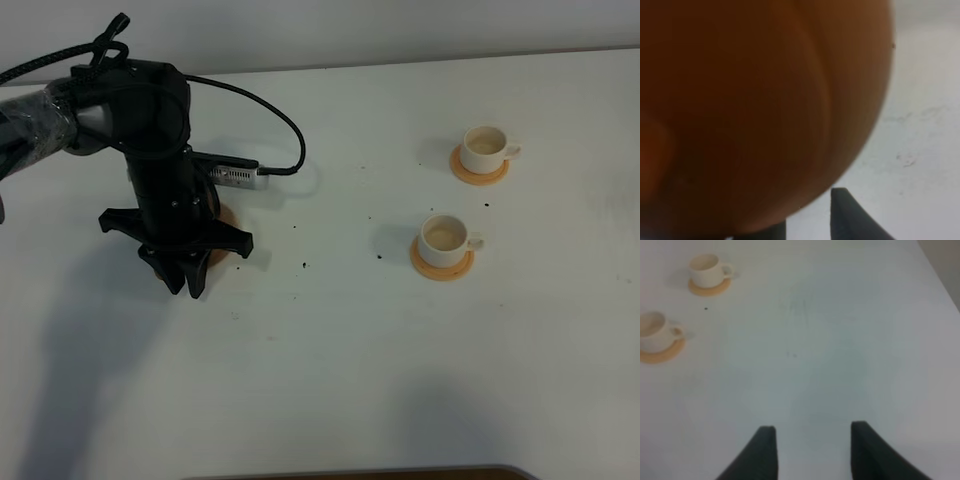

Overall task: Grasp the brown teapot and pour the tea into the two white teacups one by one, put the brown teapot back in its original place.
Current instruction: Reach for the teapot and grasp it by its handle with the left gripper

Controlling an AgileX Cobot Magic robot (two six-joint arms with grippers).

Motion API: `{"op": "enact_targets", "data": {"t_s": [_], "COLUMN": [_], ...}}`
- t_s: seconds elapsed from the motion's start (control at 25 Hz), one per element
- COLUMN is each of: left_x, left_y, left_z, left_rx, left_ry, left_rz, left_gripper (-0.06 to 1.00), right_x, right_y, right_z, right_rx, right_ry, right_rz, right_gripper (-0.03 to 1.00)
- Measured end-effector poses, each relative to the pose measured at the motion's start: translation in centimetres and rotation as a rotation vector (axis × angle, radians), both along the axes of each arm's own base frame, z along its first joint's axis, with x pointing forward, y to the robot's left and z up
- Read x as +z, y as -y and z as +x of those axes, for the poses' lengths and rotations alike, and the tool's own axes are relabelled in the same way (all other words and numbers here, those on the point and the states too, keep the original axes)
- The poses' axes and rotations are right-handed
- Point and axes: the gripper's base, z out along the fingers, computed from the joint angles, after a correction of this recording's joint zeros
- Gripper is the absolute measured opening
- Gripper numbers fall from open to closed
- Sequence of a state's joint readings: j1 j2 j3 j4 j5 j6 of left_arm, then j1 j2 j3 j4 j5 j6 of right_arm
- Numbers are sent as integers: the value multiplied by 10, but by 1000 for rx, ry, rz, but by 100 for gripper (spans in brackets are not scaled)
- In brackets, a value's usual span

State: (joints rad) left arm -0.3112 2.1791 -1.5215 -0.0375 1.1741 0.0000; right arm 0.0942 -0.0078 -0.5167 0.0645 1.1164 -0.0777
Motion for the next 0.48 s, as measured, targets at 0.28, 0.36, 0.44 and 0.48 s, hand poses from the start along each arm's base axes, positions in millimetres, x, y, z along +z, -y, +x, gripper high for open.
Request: {"op": "enact_targets", "data": {"t_s": [0.28, 0.36, 0.44, 0.48], "left_x": [12, 24, 36, 42], "left_y": [3, 3, 3, 3], "left_z": [-1, -2, -3, -4], "left_rx": [5, -1, -3, -4], "left_ry": [20, 47, 76, 90], "left_rz": [-46, -60, -71, -76], "left_gripper": [26, 26, 26, 26], "right_x": [0, 0, 0, 0], "right_y": [0, 0, 0, 0], "right_z": [0, 0, 0, 0], "right_rx": [0, 0, 0, 0], "right_ry": [0, 0, 0, 0], "right_rz": [0, 0, 0, 0], "right_gripper": [38, 38, 38, 38]}}
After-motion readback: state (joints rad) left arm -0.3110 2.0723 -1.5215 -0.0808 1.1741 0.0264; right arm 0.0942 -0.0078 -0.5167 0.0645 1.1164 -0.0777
